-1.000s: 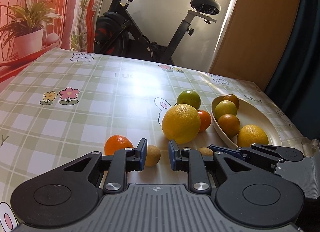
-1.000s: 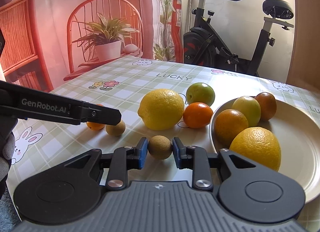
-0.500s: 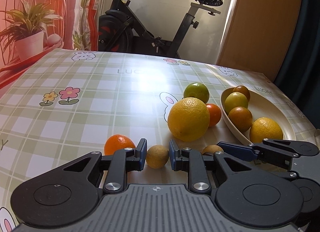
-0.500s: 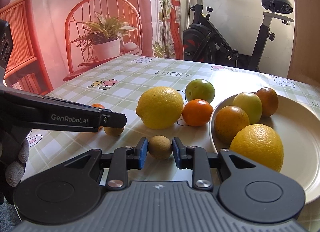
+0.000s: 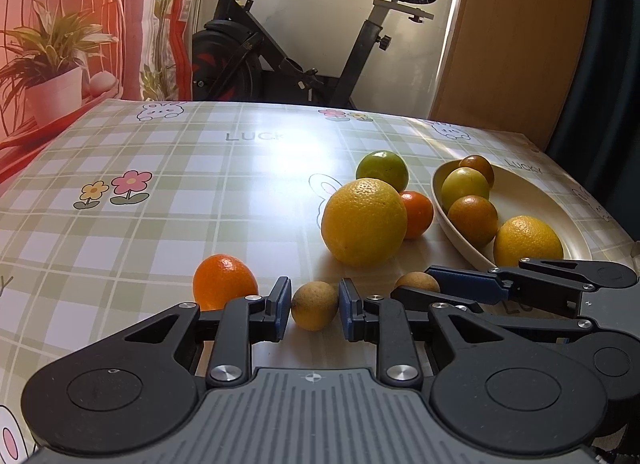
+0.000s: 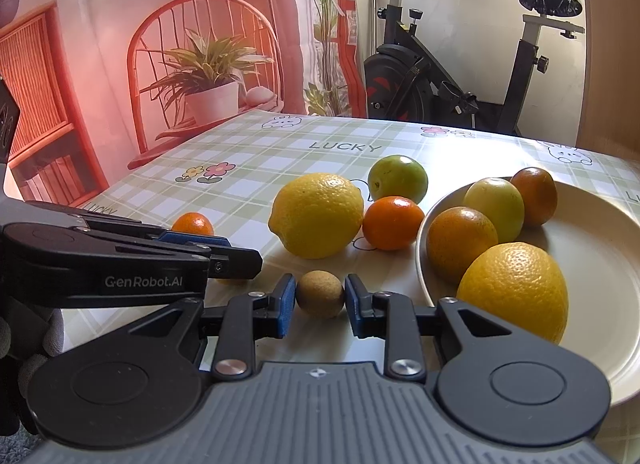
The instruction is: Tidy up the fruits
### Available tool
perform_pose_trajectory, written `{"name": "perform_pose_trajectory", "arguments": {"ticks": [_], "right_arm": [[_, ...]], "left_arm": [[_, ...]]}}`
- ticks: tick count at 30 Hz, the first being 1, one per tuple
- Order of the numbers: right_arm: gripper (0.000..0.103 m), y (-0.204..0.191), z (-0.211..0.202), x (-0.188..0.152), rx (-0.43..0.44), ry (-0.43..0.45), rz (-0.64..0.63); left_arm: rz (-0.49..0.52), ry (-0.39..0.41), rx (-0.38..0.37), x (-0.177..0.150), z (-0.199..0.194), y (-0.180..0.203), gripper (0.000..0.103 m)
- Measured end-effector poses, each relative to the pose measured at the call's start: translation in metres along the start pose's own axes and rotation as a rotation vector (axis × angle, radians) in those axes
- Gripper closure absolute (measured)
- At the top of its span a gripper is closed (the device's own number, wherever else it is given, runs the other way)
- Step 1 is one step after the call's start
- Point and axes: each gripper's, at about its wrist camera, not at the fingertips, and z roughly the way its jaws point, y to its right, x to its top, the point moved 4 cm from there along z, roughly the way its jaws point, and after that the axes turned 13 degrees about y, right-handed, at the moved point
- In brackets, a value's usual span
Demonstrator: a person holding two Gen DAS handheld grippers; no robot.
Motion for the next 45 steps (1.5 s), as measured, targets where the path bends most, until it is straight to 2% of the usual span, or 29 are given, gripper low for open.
{"name": "perform_pose_trajectory", "arguments": {"ticks": [23, 31, 39, 45], "right_arm": [[0.074, 0.004, -0.002, 0.000, -0.002, 0.004, 0.023], [0.074, 0.011, -0.011, 0.002, 0.030, 0.045, 0.075], [0.074, 0.020, -0.043, 0.008, 0.038, 0.168, 0.103], [0.074, 0.052, -0.071, 0.021, -0.028, 0.267, 0.164]], "left_arm": [[-0.060, -0.010, -0.012, -0.012, -0.010, 0.003, 0.075], [-0.050, -0.018, -0.013, -0.015, -0.017, 0.012, 0.075], [0.006, 0.031, -0.058, 0.003, -0.026, 0.038, 0.075], [0.016, 0.049, -0.142, 0.028, -0.018, 0.072, 0.075]]}}
